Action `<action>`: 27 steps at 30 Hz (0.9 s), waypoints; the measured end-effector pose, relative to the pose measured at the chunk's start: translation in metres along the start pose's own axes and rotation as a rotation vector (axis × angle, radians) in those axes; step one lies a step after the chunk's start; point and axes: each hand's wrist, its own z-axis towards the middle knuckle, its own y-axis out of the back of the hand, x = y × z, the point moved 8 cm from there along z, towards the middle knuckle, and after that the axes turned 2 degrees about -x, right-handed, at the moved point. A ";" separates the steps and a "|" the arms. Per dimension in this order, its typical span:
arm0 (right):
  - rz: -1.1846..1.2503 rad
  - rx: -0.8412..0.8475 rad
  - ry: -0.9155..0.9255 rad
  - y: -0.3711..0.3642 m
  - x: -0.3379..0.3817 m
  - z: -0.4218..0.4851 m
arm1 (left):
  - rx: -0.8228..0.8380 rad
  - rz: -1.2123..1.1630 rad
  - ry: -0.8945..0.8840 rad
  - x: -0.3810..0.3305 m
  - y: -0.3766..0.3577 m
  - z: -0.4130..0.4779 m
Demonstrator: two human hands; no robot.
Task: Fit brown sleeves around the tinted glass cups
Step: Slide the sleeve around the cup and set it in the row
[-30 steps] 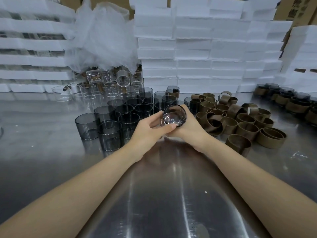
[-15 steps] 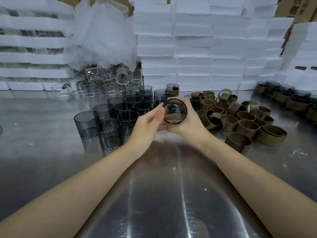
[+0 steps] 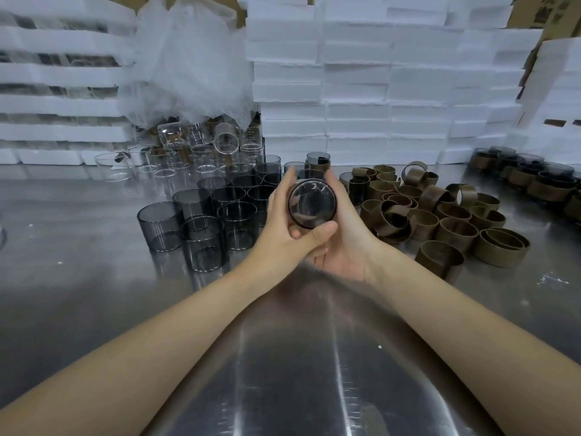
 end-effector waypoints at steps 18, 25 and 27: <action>-0.005 -0.091 -0.084 0.004 -0.009 -0.002 | -0.013 -0.115 0.021 -0.001 0.006 0.005; -0.050 -0.085 -0.090 0.003 -0.008 -0.004 | -0.056 -0.139 0.051 0.001 0.007 0.006; -0.051 -0.049 -0.093 0.001 -0.008 -0.004 | -0.118 -0.211 0.132 0.006 0.011 0.008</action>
